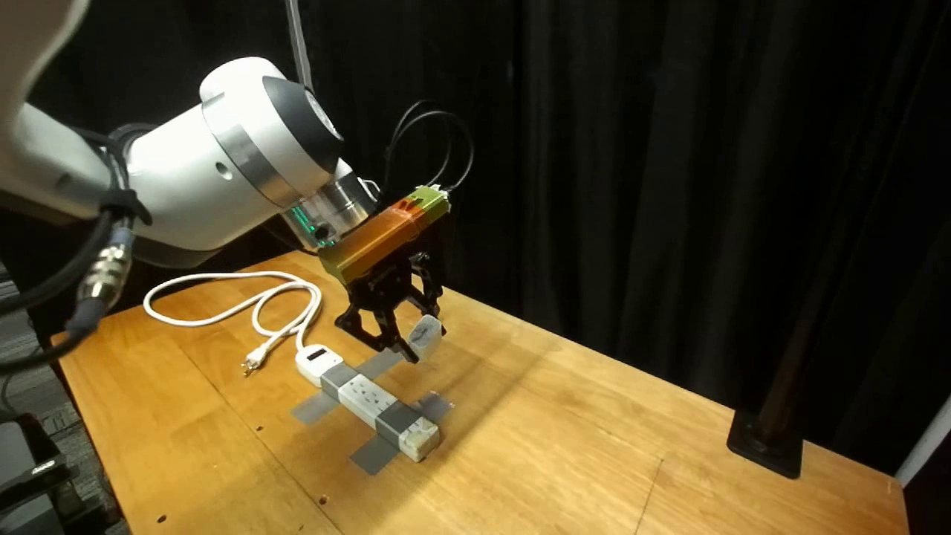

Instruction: Put the charger head on the slot on the extension cord

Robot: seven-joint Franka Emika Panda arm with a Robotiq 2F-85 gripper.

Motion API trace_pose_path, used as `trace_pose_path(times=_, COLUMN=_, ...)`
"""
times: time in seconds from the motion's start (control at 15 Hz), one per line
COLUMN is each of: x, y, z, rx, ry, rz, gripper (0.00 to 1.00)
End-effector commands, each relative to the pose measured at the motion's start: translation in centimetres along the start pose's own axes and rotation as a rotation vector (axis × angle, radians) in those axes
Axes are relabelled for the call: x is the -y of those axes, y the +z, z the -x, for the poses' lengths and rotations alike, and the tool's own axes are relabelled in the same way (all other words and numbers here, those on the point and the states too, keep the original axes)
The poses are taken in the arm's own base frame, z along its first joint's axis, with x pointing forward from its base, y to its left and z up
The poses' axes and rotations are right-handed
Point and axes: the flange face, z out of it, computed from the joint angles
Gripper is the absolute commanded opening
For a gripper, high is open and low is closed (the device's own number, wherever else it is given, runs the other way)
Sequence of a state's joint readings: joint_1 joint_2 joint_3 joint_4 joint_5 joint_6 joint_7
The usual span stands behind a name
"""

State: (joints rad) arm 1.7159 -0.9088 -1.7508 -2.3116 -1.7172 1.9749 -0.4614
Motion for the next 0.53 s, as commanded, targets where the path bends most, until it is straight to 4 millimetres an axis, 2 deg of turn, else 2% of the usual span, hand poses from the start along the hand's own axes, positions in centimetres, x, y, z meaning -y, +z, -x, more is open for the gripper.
trace_pose_path(times=0.0, x=0.2, y=-0.2, z=-1.9, rx=0.155, ry=-0.011, rz=-0.128, gripper=0.23)
trace_pose_path(times=0.2, x=1.2, y=0.2, z=-4.3, rx=0.14, ry=-0.112, rz=-0.287, gripper=0.23)
trace_pose_path(times=0.47, x=0.7, y=0.5, z=-6.7, rx=0.054, ry=-0.193, rz=-0.272, gripper=0.23)
